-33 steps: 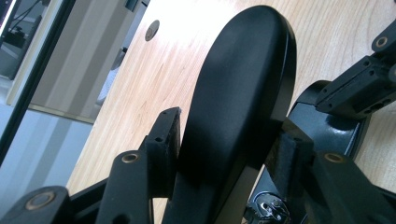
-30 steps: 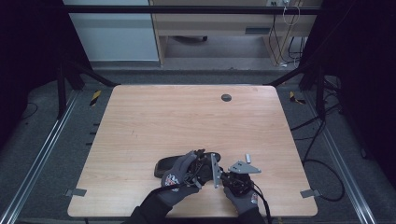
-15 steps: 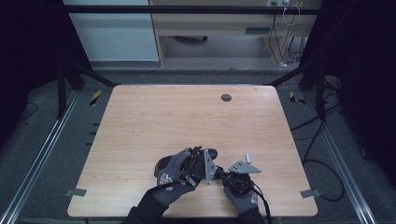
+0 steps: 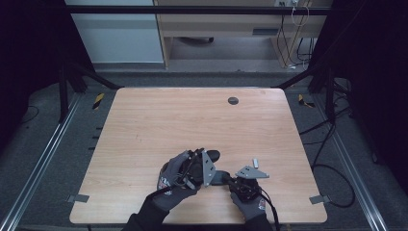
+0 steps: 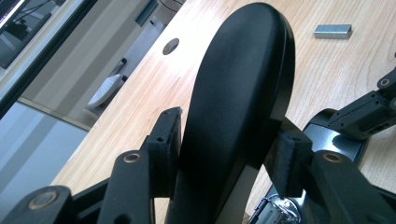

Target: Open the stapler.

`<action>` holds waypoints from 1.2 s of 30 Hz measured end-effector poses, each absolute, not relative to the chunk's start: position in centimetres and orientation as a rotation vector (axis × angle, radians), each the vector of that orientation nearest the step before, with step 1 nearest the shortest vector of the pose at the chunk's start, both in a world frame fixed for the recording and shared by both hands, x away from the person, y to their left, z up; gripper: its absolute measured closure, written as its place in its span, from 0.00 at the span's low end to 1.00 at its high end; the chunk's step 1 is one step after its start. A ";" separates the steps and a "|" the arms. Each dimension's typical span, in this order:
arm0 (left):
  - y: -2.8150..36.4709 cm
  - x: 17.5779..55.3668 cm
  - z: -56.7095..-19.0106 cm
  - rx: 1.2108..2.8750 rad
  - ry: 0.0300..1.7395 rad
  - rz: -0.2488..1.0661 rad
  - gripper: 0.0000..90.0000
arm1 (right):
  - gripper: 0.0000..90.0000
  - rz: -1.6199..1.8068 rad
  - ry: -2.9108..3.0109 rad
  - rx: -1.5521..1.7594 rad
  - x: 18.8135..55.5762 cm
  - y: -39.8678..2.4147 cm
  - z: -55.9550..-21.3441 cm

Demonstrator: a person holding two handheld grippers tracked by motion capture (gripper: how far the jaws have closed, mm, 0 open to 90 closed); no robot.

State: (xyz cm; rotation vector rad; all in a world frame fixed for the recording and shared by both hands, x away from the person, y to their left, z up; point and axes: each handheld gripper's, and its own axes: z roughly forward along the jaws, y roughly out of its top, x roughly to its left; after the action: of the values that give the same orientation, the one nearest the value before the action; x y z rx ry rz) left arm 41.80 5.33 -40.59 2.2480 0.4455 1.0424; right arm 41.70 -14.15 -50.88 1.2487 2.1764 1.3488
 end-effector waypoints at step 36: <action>8.9 41.3 -38.5 2.119 0.515 1.069 0.62 | 1.00 1.344 2.180 1.256 41.7 -14.2 -50.9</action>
State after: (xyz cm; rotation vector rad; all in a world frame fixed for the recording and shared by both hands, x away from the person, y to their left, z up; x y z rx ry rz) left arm 41.29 8.91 -38.45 2.1186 0.5147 1.0687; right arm 41.71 -14.19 -50.88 1.2564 2.1803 1.3438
